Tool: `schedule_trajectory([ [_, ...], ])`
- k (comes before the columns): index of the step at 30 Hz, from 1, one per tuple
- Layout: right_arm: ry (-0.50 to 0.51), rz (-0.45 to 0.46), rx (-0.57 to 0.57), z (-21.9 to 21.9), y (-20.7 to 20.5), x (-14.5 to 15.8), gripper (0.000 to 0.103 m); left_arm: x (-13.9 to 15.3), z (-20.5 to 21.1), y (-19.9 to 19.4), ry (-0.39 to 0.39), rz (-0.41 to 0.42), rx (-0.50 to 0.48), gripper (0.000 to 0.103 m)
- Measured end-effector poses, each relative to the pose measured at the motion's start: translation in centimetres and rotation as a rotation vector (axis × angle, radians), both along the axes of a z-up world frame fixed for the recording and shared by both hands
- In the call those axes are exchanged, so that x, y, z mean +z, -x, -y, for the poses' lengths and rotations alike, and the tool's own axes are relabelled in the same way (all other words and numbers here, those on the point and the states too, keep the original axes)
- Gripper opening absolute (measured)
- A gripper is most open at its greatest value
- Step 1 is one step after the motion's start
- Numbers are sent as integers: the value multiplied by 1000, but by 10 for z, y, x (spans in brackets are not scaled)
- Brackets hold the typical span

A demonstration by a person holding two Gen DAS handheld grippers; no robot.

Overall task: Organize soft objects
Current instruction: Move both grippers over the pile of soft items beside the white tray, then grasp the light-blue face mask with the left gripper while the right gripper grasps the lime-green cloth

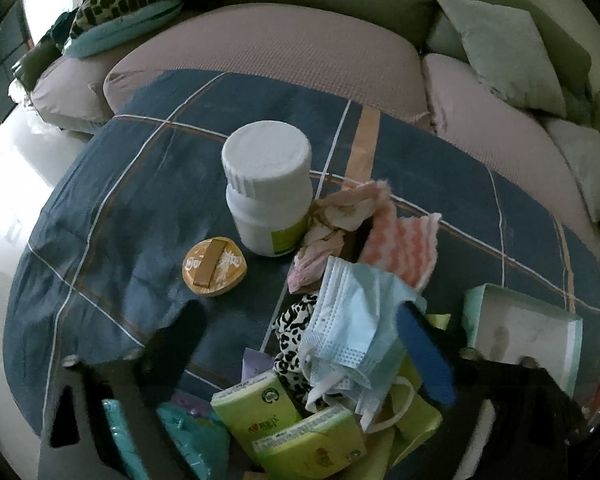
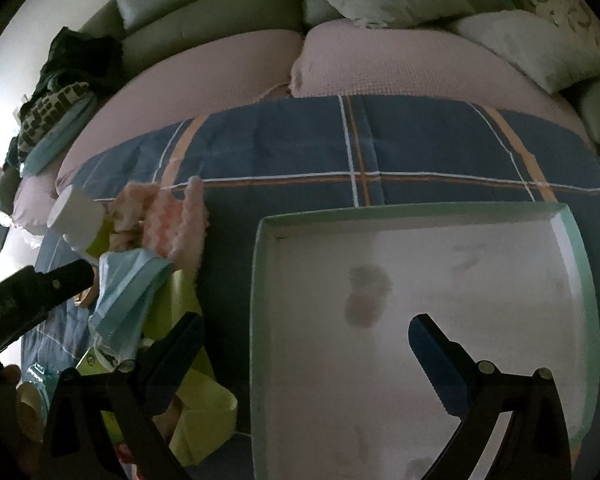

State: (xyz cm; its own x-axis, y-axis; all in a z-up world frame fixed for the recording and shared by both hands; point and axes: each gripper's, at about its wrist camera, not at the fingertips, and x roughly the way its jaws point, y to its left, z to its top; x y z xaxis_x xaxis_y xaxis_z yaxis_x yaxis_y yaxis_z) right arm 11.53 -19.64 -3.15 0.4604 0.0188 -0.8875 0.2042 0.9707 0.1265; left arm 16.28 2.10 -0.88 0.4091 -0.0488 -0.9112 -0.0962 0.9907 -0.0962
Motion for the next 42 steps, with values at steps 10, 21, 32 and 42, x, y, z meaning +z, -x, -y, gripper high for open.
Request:
schedule_trajectory([
  [10, -4, 12, -29, 6, 5, 4, 103, -8, 17, 1, -3, -17, -77, 80],
  [21, 15, 1, -72, 17, 9, 2, 103, -18, 48, 1, -58, -33, -167, 80],
  [32, 8, -1, -82, 21, 10, 1, 103, -29, 62, -3, -121, -5, -180, 62],
  [42, 7, -6, -80, 23, 9, 1, 103, -26, 52, -5, -89, 4, -155, 35],
])
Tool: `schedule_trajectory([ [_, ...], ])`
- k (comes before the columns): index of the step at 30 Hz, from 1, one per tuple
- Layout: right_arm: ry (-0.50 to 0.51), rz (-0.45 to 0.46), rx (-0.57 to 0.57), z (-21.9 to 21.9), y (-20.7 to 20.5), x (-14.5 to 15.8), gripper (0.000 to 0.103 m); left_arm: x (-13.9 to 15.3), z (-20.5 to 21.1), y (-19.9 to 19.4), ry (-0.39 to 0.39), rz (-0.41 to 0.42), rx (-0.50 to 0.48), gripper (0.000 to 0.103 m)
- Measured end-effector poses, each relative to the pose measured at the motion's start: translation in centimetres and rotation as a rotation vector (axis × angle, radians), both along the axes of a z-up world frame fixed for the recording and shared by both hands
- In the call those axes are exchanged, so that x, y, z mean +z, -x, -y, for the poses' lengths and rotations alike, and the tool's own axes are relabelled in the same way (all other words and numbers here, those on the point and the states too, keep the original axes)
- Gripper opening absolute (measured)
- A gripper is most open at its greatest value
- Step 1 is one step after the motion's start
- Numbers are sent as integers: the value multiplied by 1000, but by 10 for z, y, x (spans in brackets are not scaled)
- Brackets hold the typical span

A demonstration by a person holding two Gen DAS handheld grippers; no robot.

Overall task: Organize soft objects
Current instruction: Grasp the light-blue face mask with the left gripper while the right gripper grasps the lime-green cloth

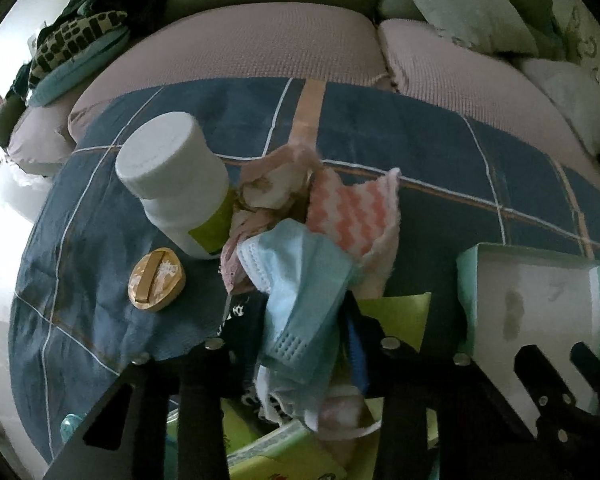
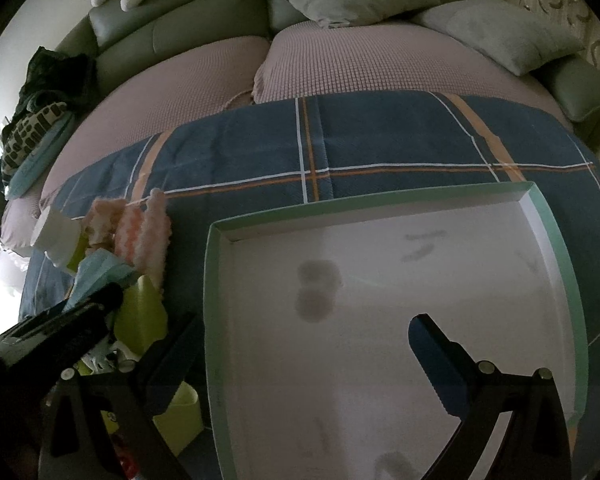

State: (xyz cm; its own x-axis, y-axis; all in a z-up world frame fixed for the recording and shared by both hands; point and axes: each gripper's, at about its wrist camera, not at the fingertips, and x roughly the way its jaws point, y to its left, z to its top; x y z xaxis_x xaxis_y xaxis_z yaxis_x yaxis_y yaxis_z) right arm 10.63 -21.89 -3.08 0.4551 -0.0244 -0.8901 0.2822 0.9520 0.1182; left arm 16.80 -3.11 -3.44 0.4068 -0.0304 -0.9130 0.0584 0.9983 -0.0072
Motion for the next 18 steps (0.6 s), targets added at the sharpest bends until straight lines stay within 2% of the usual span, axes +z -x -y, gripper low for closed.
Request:
schedule_trajectory([
  [3, -2, 1, 1, 0, 0, 0, 103, 0, -7, 1, 38, -2, 9, 27],
  [9, 1, 1, -2, -2, 1, -2, 103, 3, -27, 2, 168, 0, 40, 20],
  [18, 14, -6, 12, -8, 1, -5, 103, 8, -46, 5, 264, 7, 73, 13],
])
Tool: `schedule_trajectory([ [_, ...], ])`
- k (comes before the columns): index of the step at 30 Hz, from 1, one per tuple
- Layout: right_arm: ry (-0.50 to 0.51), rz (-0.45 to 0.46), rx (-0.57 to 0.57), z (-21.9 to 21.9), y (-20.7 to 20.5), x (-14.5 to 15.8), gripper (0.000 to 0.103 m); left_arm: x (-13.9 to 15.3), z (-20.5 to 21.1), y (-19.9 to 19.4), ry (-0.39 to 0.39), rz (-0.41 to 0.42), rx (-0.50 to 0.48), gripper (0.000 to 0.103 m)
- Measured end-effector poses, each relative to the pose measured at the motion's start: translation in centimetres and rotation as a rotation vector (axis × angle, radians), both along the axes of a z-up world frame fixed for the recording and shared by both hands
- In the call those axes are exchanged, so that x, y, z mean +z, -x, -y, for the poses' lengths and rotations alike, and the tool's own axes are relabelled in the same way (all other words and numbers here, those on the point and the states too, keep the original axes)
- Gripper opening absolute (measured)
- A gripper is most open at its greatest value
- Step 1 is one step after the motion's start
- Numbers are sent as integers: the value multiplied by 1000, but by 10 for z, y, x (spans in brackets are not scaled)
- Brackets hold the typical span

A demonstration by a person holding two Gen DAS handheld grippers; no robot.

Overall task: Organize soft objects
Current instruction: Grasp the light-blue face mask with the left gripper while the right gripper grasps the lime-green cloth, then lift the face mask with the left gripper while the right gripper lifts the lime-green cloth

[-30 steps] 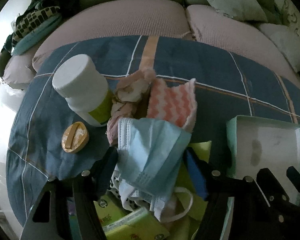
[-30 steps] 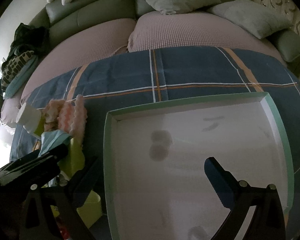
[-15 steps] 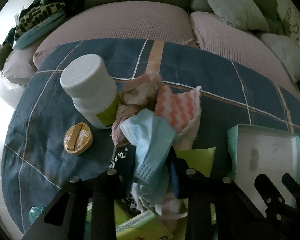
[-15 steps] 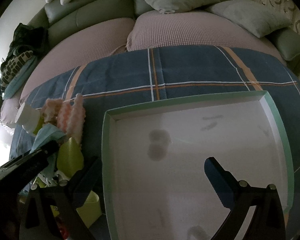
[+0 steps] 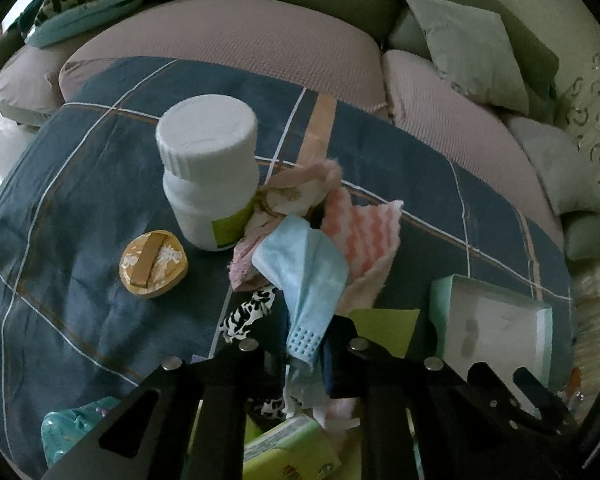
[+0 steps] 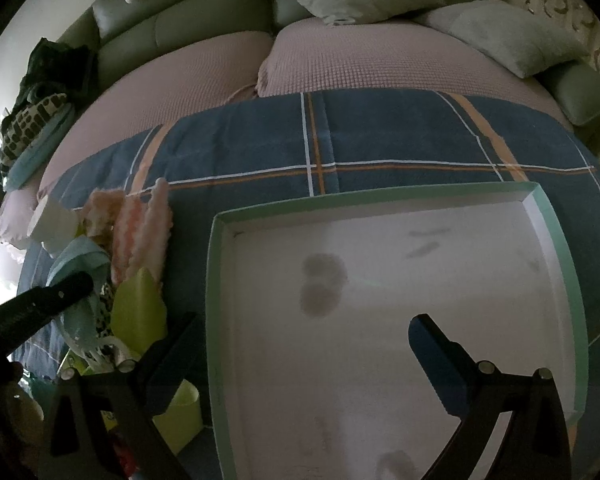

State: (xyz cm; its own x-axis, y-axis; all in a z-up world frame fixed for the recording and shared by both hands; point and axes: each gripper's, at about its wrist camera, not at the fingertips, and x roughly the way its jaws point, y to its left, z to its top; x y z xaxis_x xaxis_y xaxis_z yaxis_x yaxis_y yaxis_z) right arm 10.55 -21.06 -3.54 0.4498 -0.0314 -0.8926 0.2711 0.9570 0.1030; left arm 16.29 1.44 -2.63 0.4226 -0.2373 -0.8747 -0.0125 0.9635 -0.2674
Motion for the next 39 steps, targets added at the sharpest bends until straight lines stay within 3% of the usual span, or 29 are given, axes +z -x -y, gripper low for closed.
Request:
schedule_trajectory([
  [9, -25, 46, 72, -18, 3, 7, 103, 27, -23, 14, 34, 69, 54, 11],
  [18, -61, 64, 220, -51, 9, 11, 85, 49, -38, 39, 25, 108, 92, 11],
  [23, -69, 61, 313, -72, 12, 7, 69, 54, -45, 47, 23, 116, 102, 11],
  [25, -72, 53, 341, -80, 12, 4, 69, 56, -46, 48, 27, 120, 104, 11],
  [27, -77, 47, 356, -84, 15, 2, 66, 55, -46, 48, 29, 117, 103, 11],
  [29, -79, 34, 373, -88, 15, -2, 56, 54, -45, 48, 29, 112, 100, 11],
  [39, -65, -35, 410, -101, 9, -18, 41, 51, -45, 46, 27, 96, 97, 11],
])
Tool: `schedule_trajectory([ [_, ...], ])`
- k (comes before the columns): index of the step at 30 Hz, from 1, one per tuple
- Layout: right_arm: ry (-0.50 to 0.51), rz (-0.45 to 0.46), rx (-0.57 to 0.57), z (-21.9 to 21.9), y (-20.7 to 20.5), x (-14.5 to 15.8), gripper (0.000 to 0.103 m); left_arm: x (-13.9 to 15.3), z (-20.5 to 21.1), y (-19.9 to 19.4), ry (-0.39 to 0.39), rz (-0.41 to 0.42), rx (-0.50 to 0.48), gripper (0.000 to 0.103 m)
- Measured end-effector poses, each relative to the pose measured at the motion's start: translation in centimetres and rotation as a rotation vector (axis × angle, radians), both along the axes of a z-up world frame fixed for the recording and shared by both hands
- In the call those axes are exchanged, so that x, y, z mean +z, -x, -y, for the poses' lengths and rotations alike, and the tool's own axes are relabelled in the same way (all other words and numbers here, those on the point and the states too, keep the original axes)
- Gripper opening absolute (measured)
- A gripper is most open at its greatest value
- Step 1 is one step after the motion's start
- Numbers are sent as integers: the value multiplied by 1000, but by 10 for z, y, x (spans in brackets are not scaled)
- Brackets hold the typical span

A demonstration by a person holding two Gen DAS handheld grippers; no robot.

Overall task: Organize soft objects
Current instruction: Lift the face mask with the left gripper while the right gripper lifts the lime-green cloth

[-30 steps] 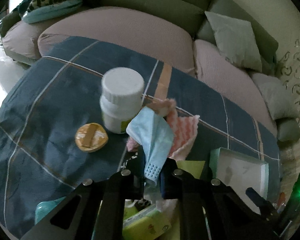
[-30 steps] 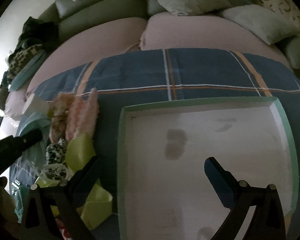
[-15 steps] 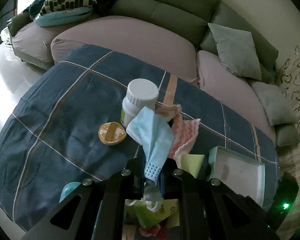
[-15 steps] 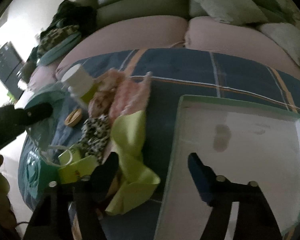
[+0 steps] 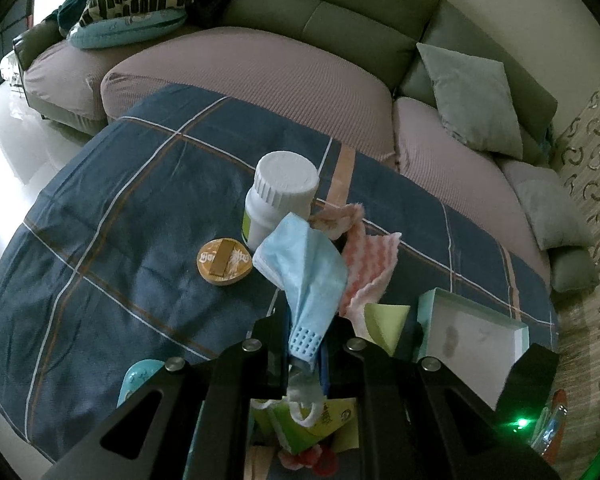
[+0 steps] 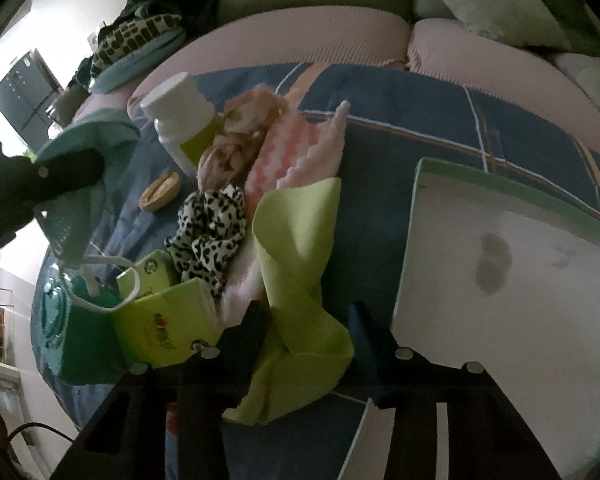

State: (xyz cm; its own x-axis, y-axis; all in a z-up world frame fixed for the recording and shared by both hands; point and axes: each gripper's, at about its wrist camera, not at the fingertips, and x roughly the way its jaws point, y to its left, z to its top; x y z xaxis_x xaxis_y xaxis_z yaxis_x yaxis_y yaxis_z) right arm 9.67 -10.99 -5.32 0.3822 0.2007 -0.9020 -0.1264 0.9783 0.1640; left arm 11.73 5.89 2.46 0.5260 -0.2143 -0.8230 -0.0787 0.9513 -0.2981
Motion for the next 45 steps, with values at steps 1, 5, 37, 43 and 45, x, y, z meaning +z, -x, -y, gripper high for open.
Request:
schedule_trajectory([
  [1, 1, -4, 4, -1, 0, -2, 40, 0, 1, 0, -1, -2, 0, 11],
  [5, 4, -26, 0, -3, -2, -10, 35, -1, 1, 0, -2, -4, 2, 11],
  [37, -129, 56, -55, 17, -5, 16, 5, -2, -1, 0, -12, -16, 7, 11],
  [43, -159, 106, -68, 21, -2, 27, 3, -1, -2, 1, -16, -14, 10, 11],
  [45, -168, 124, -70, 22, -1, 32, 3, 0, -2, 1, -17, -13, 12, 11],
])
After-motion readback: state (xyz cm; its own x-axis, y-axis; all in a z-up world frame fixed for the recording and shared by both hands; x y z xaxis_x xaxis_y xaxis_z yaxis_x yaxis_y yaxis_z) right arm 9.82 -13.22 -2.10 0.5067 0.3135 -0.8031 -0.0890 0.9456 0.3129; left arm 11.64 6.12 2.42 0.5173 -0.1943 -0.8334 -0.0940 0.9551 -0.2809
